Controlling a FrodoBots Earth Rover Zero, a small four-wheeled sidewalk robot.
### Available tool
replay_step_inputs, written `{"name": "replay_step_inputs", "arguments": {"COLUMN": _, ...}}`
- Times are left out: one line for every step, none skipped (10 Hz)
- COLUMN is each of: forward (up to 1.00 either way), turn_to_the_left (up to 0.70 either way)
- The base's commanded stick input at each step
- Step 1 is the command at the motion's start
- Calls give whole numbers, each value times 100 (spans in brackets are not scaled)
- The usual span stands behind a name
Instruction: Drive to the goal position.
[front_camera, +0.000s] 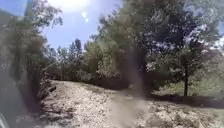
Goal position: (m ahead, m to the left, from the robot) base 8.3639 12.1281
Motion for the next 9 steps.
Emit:
{"name": "replay_step_inputs", "arguments": {"forward": 4, "turn_to_the_left": 4}}
{"name": "replay_step_inputs", "arguments": {"forward": 4, "turn_to_the_left": 4}}
{"name": "replay_step_inputs", "arguments": {"forward": 4, "turn_to_the_left": 4}}
{"name": "replay_step_inputs", "arguments": {"forward": 4, "turn_to_the_left": 4}}
{"name": "replay_step_inputs", "arguments": {"forward": 4, "turn_to_the_left": 4}}
{"name": "replay_step_inputs", "arguments": {"forward": 4, "turn_to_the_left": 4}}
{"name": "replay_step_inputs", "arguments": {"forward": 4, "turn_to_the_left": 4}}
{"name": "replay_step_inputs", "arguments": {"forward": 4, "turn_to_the_left": 4}}
{"name": "replay_step_inputs", "arguments": {"forward": 4, "turn_to_the_left": 4}}
